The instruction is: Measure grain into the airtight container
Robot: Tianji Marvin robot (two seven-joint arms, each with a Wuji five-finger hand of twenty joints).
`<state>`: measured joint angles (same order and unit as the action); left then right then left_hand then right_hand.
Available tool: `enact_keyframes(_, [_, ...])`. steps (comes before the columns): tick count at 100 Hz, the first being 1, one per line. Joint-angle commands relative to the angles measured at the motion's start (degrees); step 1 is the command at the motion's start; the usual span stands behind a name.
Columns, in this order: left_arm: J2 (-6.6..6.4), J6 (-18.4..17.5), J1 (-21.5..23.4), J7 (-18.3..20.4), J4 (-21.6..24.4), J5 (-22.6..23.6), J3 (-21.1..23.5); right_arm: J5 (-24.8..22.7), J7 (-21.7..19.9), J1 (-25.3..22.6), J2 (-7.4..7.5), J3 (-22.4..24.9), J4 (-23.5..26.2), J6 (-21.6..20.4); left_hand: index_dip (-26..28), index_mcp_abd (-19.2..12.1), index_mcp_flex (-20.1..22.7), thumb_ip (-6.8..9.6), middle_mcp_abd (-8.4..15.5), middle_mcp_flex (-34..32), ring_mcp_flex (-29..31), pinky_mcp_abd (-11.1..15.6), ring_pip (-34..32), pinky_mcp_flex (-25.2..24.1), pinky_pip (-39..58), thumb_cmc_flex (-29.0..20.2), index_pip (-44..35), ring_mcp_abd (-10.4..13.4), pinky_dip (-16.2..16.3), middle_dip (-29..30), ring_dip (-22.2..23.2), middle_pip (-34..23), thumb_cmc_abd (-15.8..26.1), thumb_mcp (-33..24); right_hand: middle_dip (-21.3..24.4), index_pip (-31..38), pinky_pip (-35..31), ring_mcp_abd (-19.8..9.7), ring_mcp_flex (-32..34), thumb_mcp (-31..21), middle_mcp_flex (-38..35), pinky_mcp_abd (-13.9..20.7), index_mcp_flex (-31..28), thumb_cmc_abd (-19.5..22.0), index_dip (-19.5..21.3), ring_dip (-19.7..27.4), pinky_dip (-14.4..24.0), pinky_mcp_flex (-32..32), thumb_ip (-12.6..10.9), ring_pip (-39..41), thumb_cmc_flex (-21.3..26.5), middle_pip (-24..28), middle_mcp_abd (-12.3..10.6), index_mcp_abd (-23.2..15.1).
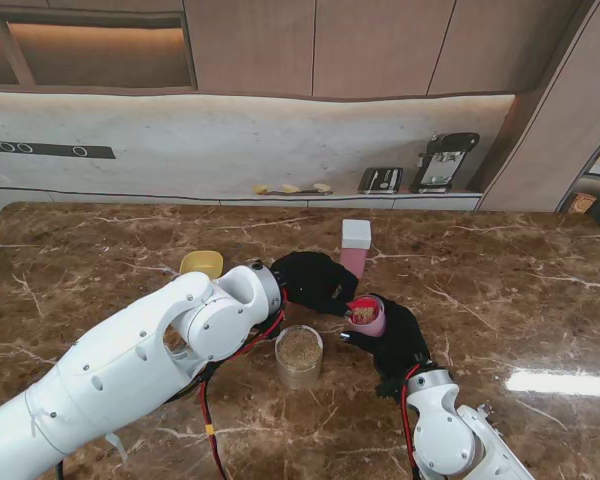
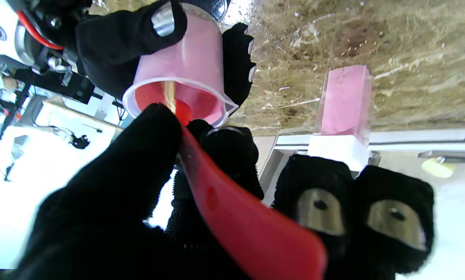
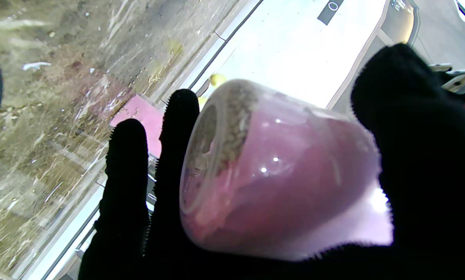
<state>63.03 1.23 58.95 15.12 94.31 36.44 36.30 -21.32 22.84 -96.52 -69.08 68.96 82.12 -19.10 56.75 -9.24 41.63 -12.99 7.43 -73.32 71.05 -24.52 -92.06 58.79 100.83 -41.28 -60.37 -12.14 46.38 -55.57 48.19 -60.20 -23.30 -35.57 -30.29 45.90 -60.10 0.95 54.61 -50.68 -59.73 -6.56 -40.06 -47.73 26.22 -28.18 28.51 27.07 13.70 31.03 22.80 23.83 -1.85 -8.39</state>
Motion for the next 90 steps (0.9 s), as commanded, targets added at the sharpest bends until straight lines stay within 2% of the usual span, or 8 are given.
enact_keyframes(1, [0.14, -0.9, 0.1, -1.0, -0.2, 1.4, -0.6, 0.3, -0.7, -0.5, -0.13, 0.1, 0.0, 0.0, 0.1, -7.5, 2.4, 0.09, 2.6, -4.4, 1.6, 0.2, -4.5, 2.4, 8.5, -0.9, -1.3, -0.2, 0.1, 0.1, 0.3, -1.5, 0.7, -6.1, 0.5, 0.4, 0.2, -0.8, -0.7, -8.1, 0.1, 0.4, -3.2, 12.2, 0.0, -0.8, 0.5, -0.2, 2.0, -0.1, 2.1, -0.3, -1.7, -4.9])
enact_keyframes(22, [-0.47, -4.5, -0.7, -2.4, -0.3, 9.5, -1.8, 0.3, -0.8, -0.5, -0.1, 0.2, 0.0, -0.2, 0.2, -7.9, 2.3, -0.07, 3.1, -4.4, 1.7, 0.6, -4.6, 2.5, 8.5, -0.1, -1.3, 0.5, 0.1, 0.3, 0.2, -1.6, 0.5, -6.9, 0.5, 0.3, 0.2, -0.8, -0.7, -8.1, 0.1, 0.4, -3.2, 12.2, 0.0, -0.8, 0.5, -0.2, 2.0, -0.2, 2.1, -0.3, -1.7, -4.9])
enact_keyframes(39, [-0.55, -6.2, -0.4, -6.1, -0.6, 15.9, -2.1, 0.3, -0.6, -0.6, -0.13, 0.3, 0.0, -0.2, 0.2, -8.2, 2.3, -0.16, 3.3, -4.4, 1.7, 1.0, -4.7, 2.5, 8.6, 0.1, -1.4, 0.6, 0.0, 0.4, 0.1, -1.8, 0.3, -7.5, 0.5, 0.4, 0.2, -0.7, -0.6, -8.1, 0.1, 0.4, -3.2, 12.1, 0.0, -0.8, 0.5, -0.2, 2.0, -0.1, 2.2, -0.3, -1.7, -4.9])
enact_keyframes(49, [-0.48, -7.1, -0.2, -10.0, -1.2, 20.4, -2.5, 0.2, -0.7, -0.6, -0.11, 0.3, 0.1, -0.2, 0.1, -8.5, 2.5, -0.21, 3.7, -4.4, 1.7, 1.3, -4.8, 2.5, 8.7, 0.3, -1.5, 0.9, 0.0, 0.4, 0.1, -2.0, 0.2, -7.6, 0.5, 0.4, 0.2, -0.8, -0.7, -8.0, 0.1, 0.3, -3.2, 12.2, 0.0, -0.8, 0.5, -0.2, 2.0, -0.2, 2.1, -0.3, -1.7, -4.9])
enact_keyframes(68, [-0.64, -8.5, -0.5, -11.5, -1.7, 22.4, -2.8, 0.2, -0.7, -0.6, -0.1, 0.3, 0.1, -0.2, 0.1, -8.8, 2.5, -0.26, 3.8, -4.4, 1.7, 1.8, -4.9, 2.6, 8.8, 0.6, -1.5, 1.3, 0.0, 0.5, 0.0, -2.1, 0.2, -7.9, 0.5, 0.3, 0.2, -0.8, -0.6, -8.1, 0.1, 0.3, -3.2, 12.2, 0.0, -0.8, 0.5, -0.2, 2.0, -0.2, 2.1, -0.3, -1.7, -4.9])
enact_keyframes(76, [-0.98, -10.6, -1.0, -12.4, -1.9, 25.0, -3.0, 0.2, -0.7, -0.7, -0.1, 0.3, 0.1, -0.1, 0.1, -9.0, 2.5, -0.34, 3.8, -4.4, 1.7, 1.8, -4.8, 2.5, 8.8, 0.7, -1.5, 1.0, 0.0, 0.6, 0.0, -2.1, 0.1, -8.1, 0.5, 0.4, 0.2, -0.8, -0.6, -8.1, 0.1, 0.4, -3.2, 12.1, 0.0, -0.8, 0.5, -0.2, 2.0, -0.2, 2.2, -0.3, -1.7, -4.9])
enact_keyframes(81, [-1.4, -12.1, -1.5, -12.6, -1.6, 27.2, -3.2, 0.2, -0.8, -0.7, -0.08, 0.3, 0.2, -0.1, 0.4, -10.0, 2.3, -0.43, 4.8, -4.3, 1.7, 2.9, -4.8, 2.6, 8.5, 1.6, -1.4, 2.3, -0.2, 0.7, -0.2, -2.1, 0.3, -8.3, 0.5, 0.4, 0.2, -0.7, -0.7, -8.0, 0.1, 0.4, -3.3, 12.1, 0.0, -0.8, 0.5, -0.2, 2.0, -0.2, 2.1, -0.3, -1.8, -4.9])
enact_keyframes(90, [-1.61, -13.2, -1.5, -12.5, -1.3, 27.6, -3.0, 0.2, -0.8, -0.7, -0.07, 0.3, 0.2, -0.1, 0.4, -9.9, 2.4, -0.43, 4.5, -4.3, 1.7, 2.9, -4.8, 2.5, 8.6, 1.7, -1.4, 2.0, -0.2, 0.8, -0.2, -2.2, 0.0, -8.8, 0.5, 0.4, 0.2, -0.7, -0.6, -8.1, 0.1, 0.4, -3.2, 12.2, 0.0, -0.8, 0.5, -0.2, 2.0, -0.1, 2.1, -0.3, -1.7, -5.0])
